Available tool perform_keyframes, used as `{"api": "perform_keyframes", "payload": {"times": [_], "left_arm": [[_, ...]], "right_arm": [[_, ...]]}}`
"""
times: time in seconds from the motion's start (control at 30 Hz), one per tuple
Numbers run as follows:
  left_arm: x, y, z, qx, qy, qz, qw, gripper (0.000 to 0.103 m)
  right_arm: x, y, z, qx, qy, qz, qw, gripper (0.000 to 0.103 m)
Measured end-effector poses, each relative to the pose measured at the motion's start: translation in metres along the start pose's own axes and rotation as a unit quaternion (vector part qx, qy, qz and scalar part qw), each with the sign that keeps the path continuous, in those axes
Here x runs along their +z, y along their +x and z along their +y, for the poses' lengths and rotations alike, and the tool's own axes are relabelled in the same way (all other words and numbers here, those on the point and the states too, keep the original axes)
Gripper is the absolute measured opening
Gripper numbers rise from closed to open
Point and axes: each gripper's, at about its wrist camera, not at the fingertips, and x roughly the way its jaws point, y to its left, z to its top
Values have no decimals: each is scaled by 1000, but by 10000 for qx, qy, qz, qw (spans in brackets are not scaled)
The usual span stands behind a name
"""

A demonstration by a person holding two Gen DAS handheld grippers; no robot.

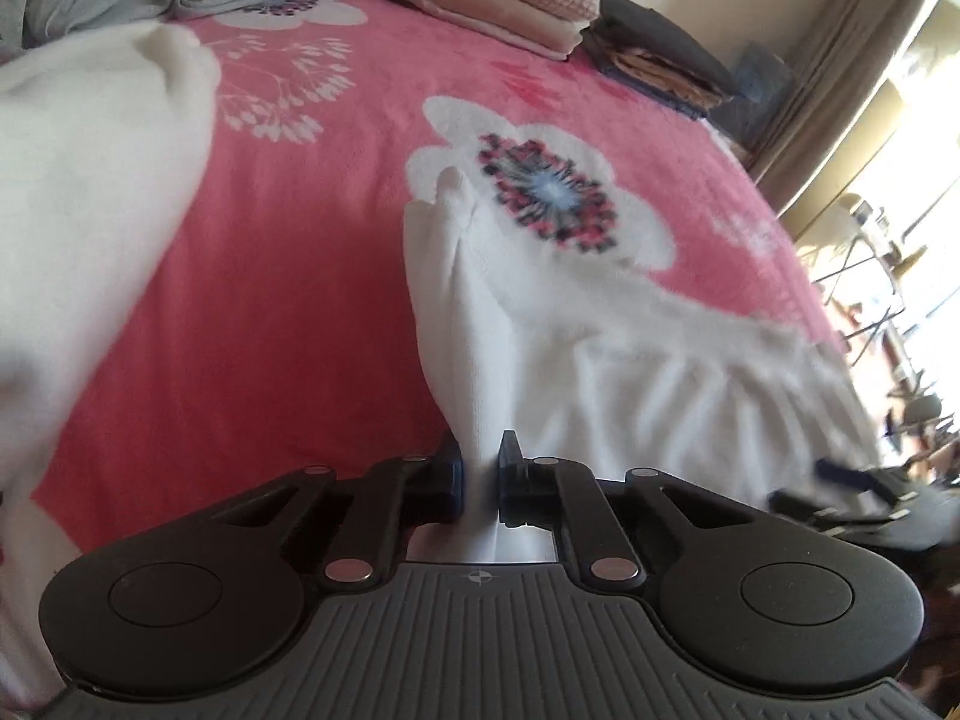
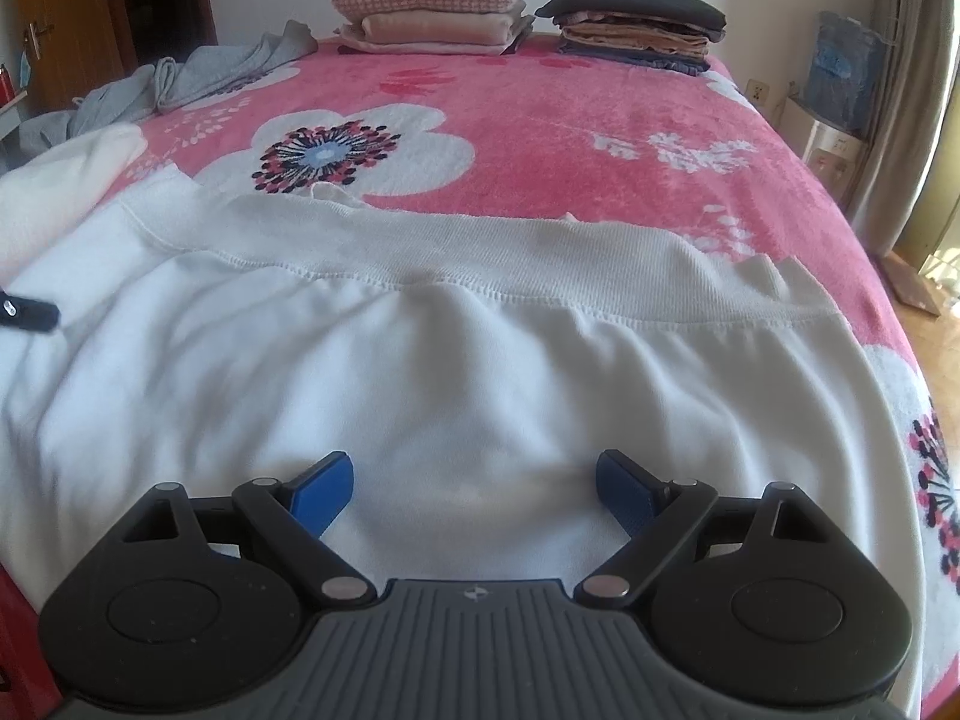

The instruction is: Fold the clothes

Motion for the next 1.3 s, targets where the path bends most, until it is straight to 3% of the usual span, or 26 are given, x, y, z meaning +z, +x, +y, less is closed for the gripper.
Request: {"api": "perform_keyframes", "payload": {"times": [0.23, 0.47, 0.77, 0.9, 0.97, 1.0, 1.07, 1.3], "left_arm": [[38, -16, -71, -735, 74, 438, 9963, 5], [57, 12, -168, -1449, 451, 1055, 9828, 4], [38, 101, -274, -1502, 985, 1895, 9653, 4], [8, 163, -286, -1608, 873, 2865, 9405, 13], [-1, 185, -280, -1698, 533, 3233, 9294, 18], [-1, 188, -277, -1758, 332, 3307, 9266, 20], [1, 189, -271, -1991, 71, 3396, 9192, 34], [20, 160, -258, -2891, -267, 3090, 9056, 54]], "right_arm": [[-8, -1, 0, 25, -407, -190, 9990, 91], [-17, -4, -7, 133, -697, -435, 9965, 91], [-29, -14, -28, 322, -815, -667, 9939, 91], [-42, -26, -40, 370, -1028, -826, 9906, 90], [-50, -32, -43, 349, -1230, -898, 9877, 90], [-54, -36, -46, 289, -1272, -910, 9873, 90], [-60, -44, -52, 169, -1354, -933, 9863, 91], [-77, -74, -116, 359, 244, -591, 9973, 85]]}}
